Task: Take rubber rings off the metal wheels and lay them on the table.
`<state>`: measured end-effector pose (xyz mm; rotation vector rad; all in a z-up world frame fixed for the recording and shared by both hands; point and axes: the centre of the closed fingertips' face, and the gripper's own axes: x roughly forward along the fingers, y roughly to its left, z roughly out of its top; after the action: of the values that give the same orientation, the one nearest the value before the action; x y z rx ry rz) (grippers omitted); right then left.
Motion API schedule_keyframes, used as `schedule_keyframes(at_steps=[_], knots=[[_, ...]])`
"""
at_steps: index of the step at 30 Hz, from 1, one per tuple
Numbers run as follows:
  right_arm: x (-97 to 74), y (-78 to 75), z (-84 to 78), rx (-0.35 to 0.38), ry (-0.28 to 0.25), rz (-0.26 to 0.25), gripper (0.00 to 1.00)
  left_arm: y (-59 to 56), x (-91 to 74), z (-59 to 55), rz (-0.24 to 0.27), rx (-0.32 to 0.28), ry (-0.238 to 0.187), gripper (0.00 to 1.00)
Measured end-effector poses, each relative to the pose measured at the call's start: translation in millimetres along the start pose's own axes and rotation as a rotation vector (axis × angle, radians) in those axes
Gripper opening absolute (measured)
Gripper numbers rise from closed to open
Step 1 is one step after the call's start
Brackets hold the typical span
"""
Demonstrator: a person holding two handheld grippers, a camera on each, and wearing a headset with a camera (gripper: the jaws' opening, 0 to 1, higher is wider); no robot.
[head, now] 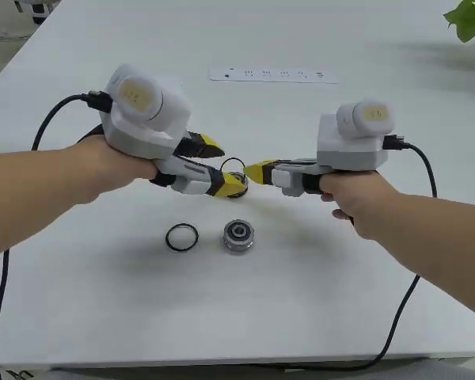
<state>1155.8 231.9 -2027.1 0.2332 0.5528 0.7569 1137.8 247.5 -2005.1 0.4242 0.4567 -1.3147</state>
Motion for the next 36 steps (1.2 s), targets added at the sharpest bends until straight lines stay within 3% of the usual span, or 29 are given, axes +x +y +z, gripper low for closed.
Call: schedule_keyframes(at_steps=[9,18,36], knots=[[-4.3,6.4,-0.6,0.01,-0.006,0.026,0.0,-0.7,-24.2,3.3,0.015,-0.023,-0.057,0.5],[-4.3,17.6,2.2,0.018,-0.017,0.062,0.0,2.7,-44.5,0.1,0.046,-0.047,-0.083,0.61],[6.0,40.1,2.5,0.012,-0.007,0.114,0.0,-4.1,-73.1,-8.0,0.072,-0.069,-0.116,0.75]])
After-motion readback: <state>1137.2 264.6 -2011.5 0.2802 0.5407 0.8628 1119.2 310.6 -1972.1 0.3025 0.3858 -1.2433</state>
